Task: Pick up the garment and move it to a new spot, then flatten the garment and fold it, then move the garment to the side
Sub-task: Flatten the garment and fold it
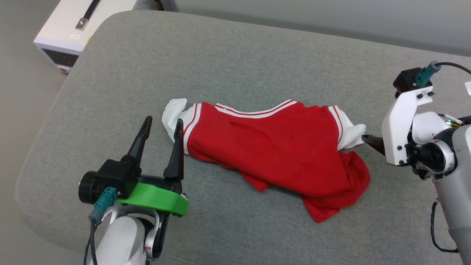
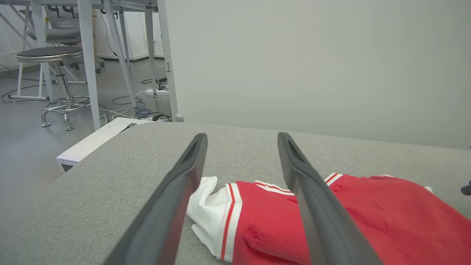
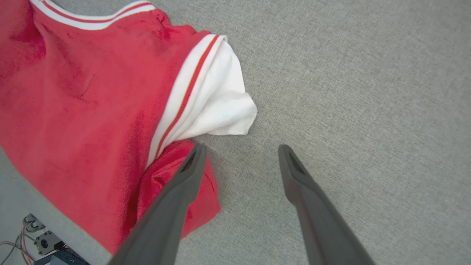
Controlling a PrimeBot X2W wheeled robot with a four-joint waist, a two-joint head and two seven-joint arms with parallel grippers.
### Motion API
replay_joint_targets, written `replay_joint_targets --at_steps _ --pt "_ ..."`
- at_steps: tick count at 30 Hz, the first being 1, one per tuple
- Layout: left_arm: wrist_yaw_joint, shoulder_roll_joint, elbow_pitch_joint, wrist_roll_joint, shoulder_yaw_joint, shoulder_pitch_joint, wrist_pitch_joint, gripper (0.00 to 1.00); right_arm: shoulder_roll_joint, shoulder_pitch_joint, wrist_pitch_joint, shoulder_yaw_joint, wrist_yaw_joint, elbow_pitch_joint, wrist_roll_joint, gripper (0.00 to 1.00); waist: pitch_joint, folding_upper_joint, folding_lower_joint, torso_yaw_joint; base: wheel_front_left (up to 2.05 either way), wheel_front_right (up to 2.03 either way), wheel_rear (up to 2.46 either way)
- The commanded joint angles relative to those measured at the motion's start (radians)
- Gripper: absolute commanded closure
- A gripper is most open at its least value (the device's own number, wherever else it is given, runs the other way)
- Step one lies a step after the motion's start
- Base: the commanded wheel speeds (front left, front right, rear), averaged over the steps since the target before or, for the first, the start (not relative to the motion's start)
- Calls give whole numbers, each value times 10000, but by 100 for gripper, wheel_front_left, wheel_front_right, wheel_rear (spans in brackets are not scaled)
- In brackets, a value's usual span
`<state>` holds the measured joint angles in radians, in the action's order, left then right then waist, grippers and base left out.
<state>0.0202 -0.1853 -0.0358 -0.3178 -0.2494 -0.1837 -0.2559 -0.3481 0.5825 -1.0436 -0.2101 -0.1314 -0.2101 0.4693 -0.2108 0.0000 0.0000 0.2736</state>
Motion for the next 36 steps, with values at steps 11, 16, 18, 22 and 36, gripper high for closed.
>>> replay_joint_targets --at_steps 11,16,18,22,36 --pt "-439 302 -24 126 17 -318 -58 0 216 554 1257 -663 7 -2009 -99 0 -902 0 0 1021 0 0 0" --pt "-491 391 -8 187 130 -366 -58 0 44 581 1613 -1298 7 -2716 74 11 -999 0 0 1045 0 0 0" --pt "-498 408 -27 220 181 -357 -58 0 -65 592 1769 -1509 7 -2889 185 100 -980 0 0 1019 0 0 0" --pt "-472 390 -112 262 322 -268 -58 0 -325 568 2105 -1755 7 -3064 546 100 -773 0 0 828 0 0 0" --pt "-448 314 -339 264 511 -64 -59 0 -2583 -340 2545 -1791 7 -2424 1192 100 11 0 0 -380 0 0 0"
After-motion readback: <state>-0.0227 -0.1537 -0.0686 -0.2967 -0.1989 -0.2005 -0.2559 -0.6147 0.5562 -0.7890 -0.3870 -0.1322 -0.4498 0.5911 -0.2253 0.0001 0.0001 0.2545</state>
